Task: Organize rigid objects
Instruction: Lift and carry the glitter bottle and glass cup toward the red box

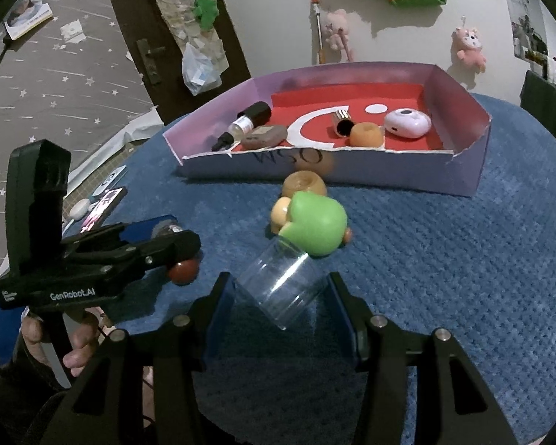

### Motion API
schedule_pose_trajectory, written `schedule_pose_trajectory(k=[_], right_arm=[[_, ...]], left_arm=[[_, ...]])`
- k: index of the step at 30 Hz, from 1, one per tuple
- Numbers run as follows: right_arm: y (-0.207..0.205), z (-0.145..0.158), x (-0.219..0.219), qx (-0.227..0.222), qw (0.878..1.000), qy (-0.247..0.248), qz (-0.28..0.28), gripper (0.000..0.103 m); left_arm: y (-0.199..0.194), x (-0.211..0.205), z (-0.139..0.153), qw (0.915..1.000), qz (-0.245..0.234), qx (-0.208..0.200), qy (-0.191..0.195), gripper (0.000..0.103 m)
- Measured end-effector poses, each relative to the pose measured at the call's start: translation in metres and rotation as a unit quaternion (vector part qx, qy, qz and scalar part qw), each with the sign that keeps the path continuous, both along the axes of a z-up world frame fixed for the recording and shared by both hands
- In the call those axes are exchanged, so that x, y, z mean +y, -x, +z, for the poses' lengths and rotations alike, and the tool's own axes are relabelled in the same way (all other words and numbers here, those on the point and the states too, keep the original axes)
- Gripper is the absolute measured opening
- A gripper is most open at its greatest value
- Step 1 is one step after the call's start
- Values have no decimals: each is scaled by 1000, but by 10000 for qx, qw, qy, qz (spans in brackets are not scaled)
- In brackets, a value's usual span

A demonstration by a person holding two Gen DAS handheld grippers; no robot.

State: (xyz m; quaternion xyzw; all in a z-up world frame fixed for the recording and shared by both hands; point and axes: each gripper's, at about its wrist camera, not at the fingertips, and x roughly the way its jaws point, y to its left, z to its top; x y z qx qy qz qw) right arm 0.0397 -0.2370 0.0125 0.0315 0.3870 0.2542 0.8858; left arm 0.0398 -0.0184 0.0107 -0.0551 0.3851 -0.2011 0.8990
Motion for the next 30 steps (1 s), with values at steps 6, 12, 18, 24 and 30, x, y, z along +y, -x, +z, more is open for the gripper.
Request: schedule_pose_trajectory(k=[6,12,18,24,30], right_arm=[[4,-1,2,-72,9999,107,62,63],[5,-1,4,-139,9997,198,26,53],[5,0,2,-107,9999,117,20,45],[6,4,3,-158,9998,71,64,42],[6,9,0,-172,9998,-8,72,41]], left_arm=[[21,-12,-3,9975,-215,-327,-589,72],[25,-15,-5,9956,-220,-453,-786,72],[26,-16,-5,9951,-218,-541,-794,58],[25,-16,-4,9956,-213,-547,-731,57],[23,-13,-2,9964,-208,-511,-638,56]])
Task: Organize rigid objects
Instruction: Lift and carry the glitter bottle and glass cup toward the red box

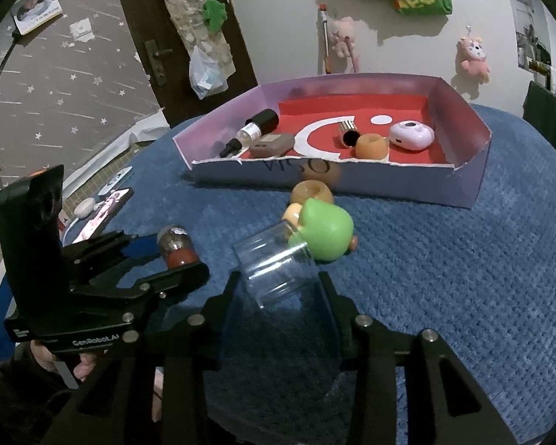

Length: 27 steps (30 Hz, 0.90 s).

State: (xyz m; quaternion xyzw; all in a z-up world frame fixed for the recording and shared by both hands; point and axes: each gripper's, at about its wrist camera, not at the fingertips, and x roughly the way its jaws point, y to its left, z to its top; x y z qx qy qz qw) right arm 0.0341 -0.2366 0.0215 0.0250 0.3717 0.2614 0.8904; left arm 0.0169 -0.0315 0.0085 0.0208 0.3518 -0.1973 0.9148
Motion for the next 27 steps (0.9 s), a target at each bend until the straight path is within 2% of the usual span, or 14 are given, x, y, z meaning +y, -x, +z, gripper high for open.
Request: schedule_pose_trajectory(k=[27], right_arm=[[0,24,1,-243,9992,-289,97,39]], left_arm=[[-6,14,36,9986,46,-172,502,56]])
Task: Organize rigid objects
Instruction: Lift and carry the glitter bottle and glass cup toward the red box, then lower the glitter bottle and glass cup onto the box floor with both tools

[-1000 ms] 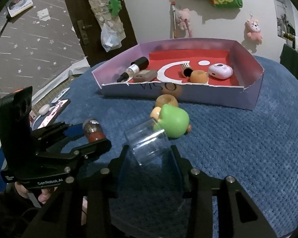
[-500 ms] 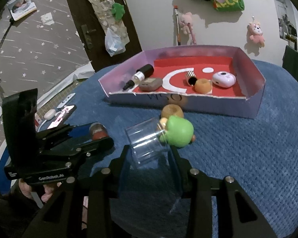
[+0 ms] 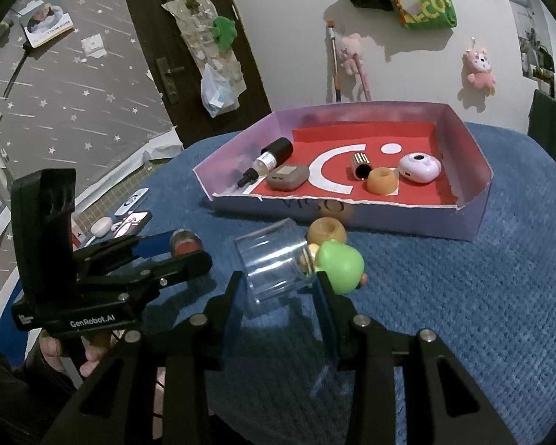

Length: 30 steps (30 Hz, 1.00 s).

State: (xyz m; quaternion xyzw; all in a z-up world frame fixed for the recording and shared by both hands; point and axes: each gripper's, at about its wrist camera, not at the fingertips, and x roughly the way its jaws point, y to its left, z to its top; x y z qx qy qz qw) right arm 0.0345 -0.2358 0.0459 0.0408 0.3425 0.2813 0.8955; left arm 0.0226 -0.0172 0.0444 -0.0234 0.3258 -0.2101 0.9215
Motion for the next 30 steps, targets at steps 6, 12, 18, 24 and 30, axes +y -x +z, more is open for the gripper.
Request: schedule_pose_trajectory(k=[6,12,18,24,30], right_arm=[[-3,6,-3,-50,10000,-75,-6,39],[-12,14,-7,-91,9999,-120,-52,39],[-24,22,-14,-89,9998,-163,-113,39],[-37,29,-18,-83,9997,-162,-132,39],[-52,34,-21,-19,9997,-196,-118,39]], left_arm=[[-8,-1,6,10000,8,13,29,56],[-18,-4,15,10000,25,-13,41,56],[-33,-8,24,10000,58,13,50,56],[-48,-11,29,9999,86,99,61,56],[-62,-13,34,9999,94,141,30,56]])
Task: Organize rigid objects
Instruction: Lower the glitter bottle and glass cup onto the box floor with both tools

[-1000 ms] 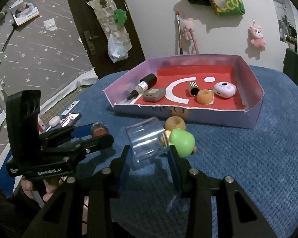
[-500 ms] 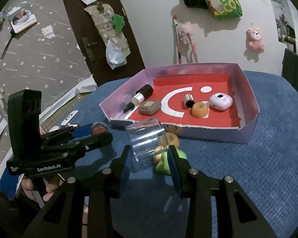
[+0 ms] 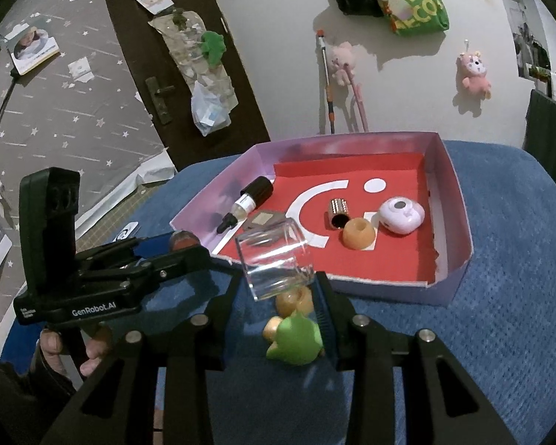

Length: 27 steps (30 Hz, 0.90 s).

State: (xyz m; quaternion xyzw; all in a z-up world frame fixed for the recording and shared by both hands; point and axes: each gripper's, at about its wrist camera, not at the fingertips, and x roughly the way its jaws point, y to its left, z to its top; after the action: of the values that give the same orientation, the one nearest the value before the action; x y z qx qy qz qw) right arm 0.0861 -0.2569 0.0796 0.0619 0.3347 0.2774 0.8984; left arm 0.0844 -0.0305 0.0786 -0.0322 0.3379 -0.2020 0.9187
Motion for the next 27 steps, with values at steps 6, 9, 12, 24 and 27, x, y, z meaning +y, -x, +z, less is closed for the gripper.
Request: schedule_pose_trajectory(k=[6,9,12,24,27], right_arm=[[-19,3,-1,73,10000,-16,9,38],[-32,3,-1,156,9999,-7,9,38],[-47,-1,-1,315,9995,51,15,38],[-91,-24,10,970,9948,286,139,38],[-99,-32,13,1134,9927,374,150,38]], left_arm=[[-18,0,7,10000,15,51,-1,56],[-30,0,7,9998,-9,173,13,56],[-43,-2,3,9994,-32,353,-5,56],[-89,-2,-31,9927,-35,1202,-39,56],[-95,-3,-38,9914,-17,1310,-59,56]])
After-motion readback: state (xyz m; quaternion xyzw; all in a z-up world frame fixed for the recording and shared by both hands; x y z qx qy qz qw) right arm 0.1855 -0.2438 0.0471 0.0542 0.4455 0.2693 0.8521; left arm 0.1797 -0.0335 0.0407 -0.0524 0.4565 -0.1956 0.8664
